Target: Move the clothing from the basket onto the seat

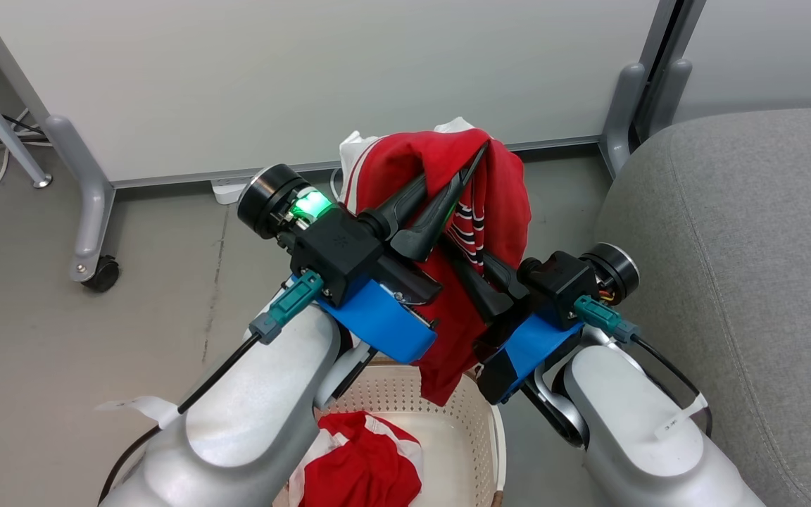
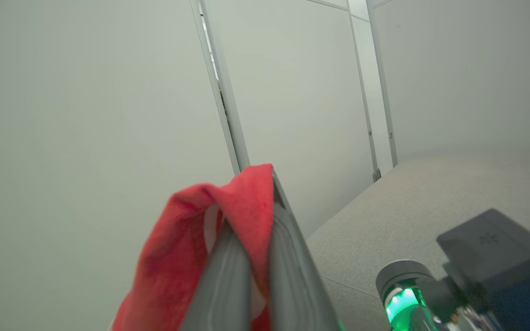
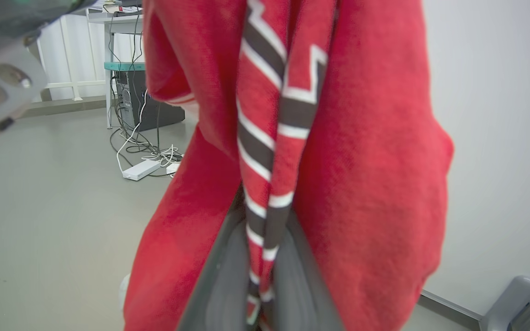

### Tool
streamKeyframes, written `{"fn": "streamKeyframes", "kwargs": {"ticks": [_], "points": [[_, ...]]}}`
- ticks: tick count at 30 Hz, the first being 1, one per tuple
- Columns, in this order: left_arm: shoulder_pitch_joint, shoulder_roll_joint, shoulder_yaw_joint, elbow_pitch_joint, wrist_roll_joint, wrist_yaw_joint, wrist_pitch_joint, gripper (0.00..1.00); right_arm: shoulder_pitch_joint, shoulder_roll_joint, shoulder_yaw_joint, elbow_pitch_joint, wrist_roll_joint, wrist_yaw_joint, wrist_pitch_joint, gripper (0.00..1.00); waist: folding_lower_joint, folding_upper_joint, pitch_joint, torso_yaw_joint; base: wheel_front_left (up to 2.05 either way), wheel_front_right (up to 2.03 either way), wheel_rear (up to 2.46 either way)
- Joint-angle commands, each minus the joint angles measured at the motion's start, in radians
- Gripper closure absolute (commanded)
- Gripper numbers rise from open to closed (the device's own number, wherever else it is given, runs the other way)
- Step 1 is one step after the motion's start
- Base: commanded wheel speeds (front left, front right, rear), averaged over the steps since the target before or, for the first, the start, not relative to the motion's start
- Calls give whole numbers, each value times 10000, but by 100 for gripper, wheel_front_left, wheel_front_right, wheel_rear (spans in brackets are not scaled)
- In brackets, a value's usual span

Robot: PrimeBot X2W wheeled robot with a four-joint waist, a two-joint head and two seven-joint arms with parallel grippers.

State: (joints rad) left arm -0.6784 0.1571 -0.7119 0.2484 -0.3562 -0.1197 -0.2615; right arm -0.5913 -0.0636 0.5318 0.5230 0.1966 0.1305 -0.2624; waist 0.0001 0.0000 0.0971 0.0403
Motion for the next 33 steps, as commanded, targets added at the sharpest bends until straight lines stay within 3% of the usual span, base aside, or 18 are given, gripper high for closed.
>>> {"fn": "streamKeyframes", "kwargs": {"ticks": [1, 25, 26, 27, 33], "points": [[-64, 42, 67, -19, -8, -5, -49, 100, -137, 25, 14, 18, 57, 5, -38, 100, -1, 0, -26, -14, 0, 0, 0], [190, 71, 122, 103, 143, 49, -52, 100, 126, -3, 1, -209, 7, 5, -38, 100, -1, 0, -91, -88, 0, 0, 0], [209, 71, 128, 138, 132, 76, -52, 60, 135, -1, -2, -220, 9, 5, -38, 100, -1, 0, -94, -90, 0, 0, 0], [225, 65, 135, 206, 94, 99, -43, 0, 146, 2, -11, -241, 16, 5, -38, 100, -1, 0, -97, -94, 0, 0, 0], [318, 107, 60, 432, 15, 121, 4, 0, 212, 15, -180, -367, 71, 5, -38, 100, -1, 0, -45, -115, 0, 0, 0]]}}
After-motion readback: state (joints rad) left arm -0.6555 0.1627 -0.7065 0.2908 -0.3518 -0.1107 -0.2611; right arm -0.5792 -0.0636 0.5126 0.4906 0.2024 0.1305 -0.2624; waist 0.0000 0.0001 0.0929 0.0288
